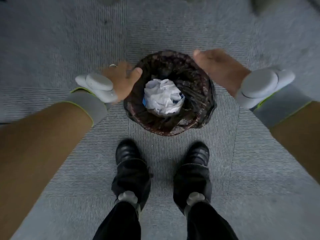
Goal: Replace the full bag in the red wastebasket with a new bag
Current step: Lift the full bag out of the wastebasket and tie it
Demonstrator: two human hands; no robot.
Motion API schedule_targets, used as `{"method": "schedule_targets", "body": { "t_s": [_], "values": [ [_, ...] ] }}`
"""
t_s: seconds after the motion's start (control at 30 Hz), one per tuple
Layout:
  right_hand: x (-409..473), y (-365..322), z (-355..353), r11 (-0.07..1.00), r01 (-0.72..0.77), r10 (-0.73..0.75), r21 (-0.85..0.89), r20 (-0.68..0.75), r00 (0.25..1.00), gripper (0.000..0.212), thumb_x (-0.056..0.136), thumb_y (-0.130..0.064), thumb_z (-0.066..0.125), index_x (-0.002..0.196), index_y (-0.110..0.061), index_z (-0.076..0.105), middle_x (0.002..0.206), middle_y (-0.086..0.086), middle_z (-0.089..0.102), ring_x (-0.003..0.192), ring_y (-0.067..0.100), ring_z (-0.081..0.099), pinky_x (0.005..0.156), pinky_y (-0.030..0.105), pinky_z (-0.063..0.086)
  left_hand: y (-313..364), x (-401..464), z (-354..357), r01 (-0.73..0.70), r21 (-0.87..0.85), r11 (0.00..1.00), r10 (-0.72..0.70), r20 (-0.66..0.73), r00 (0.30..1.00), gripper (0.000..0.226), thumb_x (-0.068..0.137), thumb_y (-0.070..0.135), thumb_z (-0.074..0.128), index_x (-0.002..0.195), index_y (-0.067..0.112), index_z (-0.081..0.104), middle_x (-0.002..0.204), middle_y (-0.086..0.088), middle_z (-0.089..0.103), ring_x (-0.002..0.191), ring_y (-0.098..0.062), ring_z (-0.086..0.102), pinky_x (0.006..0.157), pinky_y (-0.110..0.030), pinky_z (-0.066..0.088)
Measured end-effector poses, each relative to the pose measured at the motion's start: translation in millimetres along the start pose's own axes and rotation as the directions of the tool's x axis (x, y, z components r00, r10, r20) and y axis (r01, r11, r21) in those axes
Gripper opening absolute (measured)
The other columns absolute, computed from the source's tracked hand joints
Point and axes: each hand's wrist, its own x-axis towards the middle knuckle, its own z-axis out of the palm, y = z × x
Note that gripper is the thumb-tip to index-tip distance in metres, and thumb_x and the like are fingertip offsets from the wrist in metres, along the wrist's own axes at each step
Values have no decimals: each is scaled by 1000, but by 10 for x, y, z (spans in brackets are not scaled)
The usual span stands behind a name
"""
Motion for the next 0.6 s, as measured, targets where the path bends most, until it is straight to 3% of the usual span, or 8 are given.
{"method": "schedule_targets", "body": {
  "t_s": [0.07,0.13,0.2,0.27,0.33,0.4,0.5,0.6],
  "values": [
    [149,248,93,995,-91,94,46,-81,992,75,76,-72,29,109,-14,64,116,6,68,111,27,59,105,42,36,-120,188,221,104,-106,989,-105,-11,994,72,85,66,16,126,15,45,135,-20,49,125,-42,43,104,-49,33],
    [225,601,178,978,-188,195,86,-86,977,72,85,-67,24,118,-14,61,123,4,62,116,25,55,104,37,35,-224,301,421,200,-399,895,-206,28,978,69,88,64,14,119,18,55,136,-17,51,127,-35,44,109,-48,32],
    [297,935,258,927,-307,315,217,-4,949,88,78,-75,24,131,-10,51,138,13,54,126,33,49,110,47,34,-276,415,561,355,-650,672,-316,182,931,67,87,66,16,92,22,66,112,-14,66,105,-30,59,96,-45,47],
    [258,1158,316,838,-404,408,368,71,910,96,63,-84,33,130,-18,54,136,9,58,125,34,52,107,51,38,-343,445,619,421,-727,543,-326,279,903,61,88,64,21,88,23,66,101,-8,67,91,-26,63,85,-40,52],
    [213,1238,365,748,-433,439,504,114,891,73,67,-75,48,114,-22,66,118,-2,71,112,22,62,101,45,46,-424,435,637,449,-688,570,-352,290,890,36,93,47,36,81,24,61,96,-5,63,76,-18,59,72,-31,51],
    [201,1238,378,732,-390,451,558,31,892,57,70,-57,63,109,-15,67,114,5,72,105,22,66,98,46,50,-464,438,572,412,-652,637,-398,179,900,22,91,29,45,89,15,61,105,-8,58,82,-21,61,75,-32,53],
    [147,1038,298,823,-278,412,495,-185,892,48,70,-45,64,102,-10,66,107,16,72,97,34,68,90,53,53,-425,361,353,285,-601,747,-380,-35,924,47,74,42,57,104,6,62,112,-21,65,101,-32,63,92,-50,51],
    [79,753,225,935,-148,267,322,-366,892,32,82,-36,57,100,-11,64,92,9,69,85,27,64,81,40,53,-229,202,177,52,-599,799,-246,-247,937,30,78,39,59,98,16,61,94,-8,65,89,-22,62,85,-36,52]
  ]
}}
